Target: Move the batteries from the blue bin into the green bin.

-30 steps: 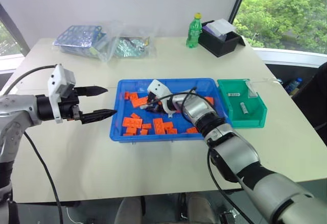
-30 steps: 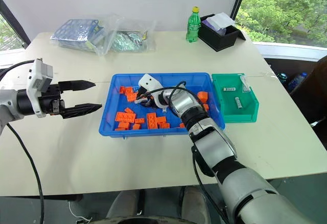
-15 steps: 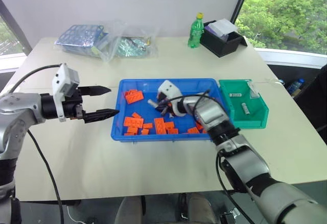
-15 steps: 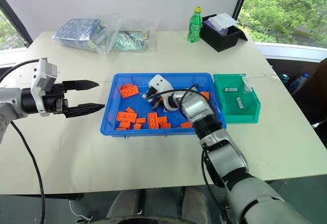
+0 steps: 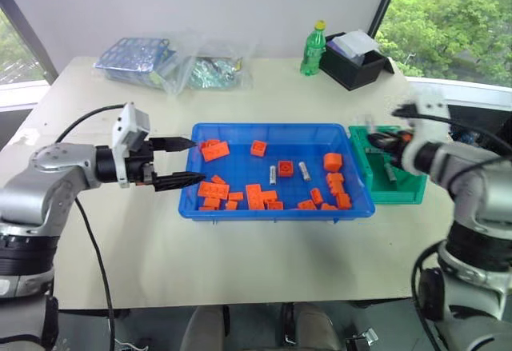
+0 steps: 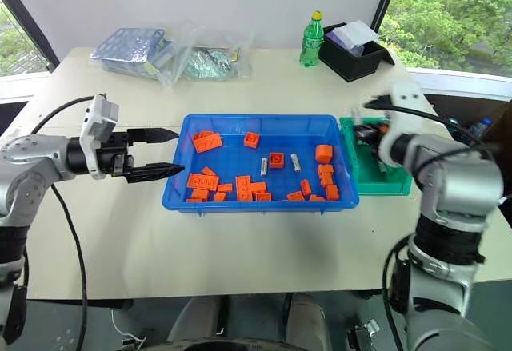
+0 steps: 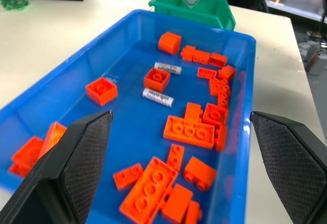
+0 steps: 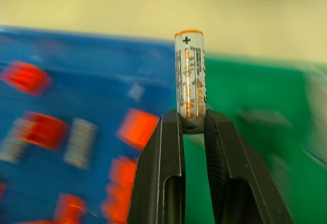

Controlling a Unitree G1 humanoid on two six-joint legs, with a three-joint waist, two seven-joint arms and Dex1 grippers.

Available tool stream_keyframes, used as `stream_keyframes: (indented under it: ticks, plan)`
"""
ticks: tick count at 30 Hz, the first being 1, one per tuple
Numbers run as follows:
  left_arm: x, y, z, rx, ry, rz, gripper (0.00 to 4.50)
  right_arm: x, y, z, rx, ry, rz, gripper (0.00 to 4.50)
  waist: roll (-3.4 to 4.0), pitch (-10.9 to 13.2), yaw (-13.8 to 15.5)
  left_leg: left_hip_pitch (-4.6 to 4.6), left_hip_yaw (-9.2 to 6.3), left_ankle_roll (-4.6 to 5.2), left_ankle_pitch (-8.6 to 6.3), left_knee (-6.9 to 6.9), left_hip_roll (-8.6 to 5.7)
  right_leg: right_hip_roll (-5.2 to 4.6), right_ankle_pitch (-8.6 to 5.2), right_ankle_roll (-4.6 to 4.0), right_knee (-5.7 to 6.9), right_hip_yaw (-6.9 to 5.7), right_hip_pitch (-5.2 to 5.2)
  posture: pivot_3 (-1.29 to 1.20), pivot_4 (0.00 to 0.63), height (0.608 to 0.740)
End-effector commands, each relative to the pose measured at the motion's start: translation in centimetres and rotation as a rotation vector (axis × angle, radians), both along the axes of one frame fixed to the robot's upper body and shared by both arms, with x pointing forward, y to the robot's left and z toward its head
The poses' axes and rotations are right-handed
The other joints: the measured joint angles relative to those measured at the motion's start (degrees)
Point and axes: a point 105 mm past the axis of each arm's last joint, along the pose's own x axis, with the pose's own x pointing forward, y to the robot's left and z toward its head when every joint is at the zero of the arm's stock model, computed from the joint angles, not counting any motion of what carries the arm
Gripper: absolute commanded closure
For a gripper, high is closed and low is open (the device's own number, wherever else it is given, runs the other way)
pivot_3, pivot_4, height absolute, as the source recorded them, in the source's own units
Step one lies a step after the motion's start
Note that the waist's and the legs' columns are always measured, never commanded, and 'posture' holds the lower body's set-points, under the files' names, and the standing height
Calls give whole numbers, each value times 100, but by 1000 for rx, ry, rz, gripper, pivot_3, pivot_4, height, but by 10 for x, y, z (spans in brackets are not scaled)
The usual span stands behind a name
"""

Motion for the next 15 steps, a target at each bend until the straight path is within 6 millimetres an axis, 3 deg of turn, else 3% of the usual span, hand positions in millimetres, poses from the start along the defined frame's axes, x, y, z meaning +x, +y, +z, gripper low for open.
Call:
stream_keyframes:
  ticks: [1, 2, 5, 7, 10, 13, 15]
  plan:
    - [2, -6, 9, 6, -45, -32, 0, -8, -18, 2, -27, -30, -67, 4463, -4, -3, -13, -1, 6, 1, 0, -1, 1, -1, 0, 0, 0, 1, 8, 0, 150, 723]
    - [3, -6, 10, 4, -46, -35, 0, -9, -22, -2, -27, -22, -79, 4463, -2, -1, -19, -1, 7, 2, 0, -2, 1, 0, 0, 0, 0, 1, 16, 0, 150, 723]
    - [3, -9, 11, 2, -47, -47, 0, -8, -31, -13, -30, -2, -112, 2943, 4, 2, -23, 0, 6, 2, 0, -2, 3, 0, 0, 0, 1, 0, 17, 0, 150, 723]
    - [2, -10, 10, 5, -46, -56, 0, -6, -34, -9, -60, -20, -118, 1978, 8, 5, -19, 2, 4, 2, 0, -1, 3, 1, 0, 0, -1, 1, 14, 0, 150, 723]
    - [-1, -11, 10, 10, -44, -68, 0, -4, -26, 13, -50, -82, -97, 1978, 25, 15, -6, -1, 6, 2, 0, -2, 3, 2, 0, 0, -32, -1, 4, 0, 150, 723]
    - [-4, -12, 11, 18, -42, -87, 0, -9, 25, 24, -11, -96, 87, 1978, 26, 16, -2, -9, 6, 3, 0, -1, 3, 2, 1, 1, -46, -1, 4, 0, 150, 723]
    - [-6, -13, 11, 26, -39, -100, 0, -12, 65, 21, 48, -68, 206, 1978, 18, 11, -24, -9, 5, 9, -3, -2, 6, 5, 1, 0, -46, -1, 3, 0, 150, 723]
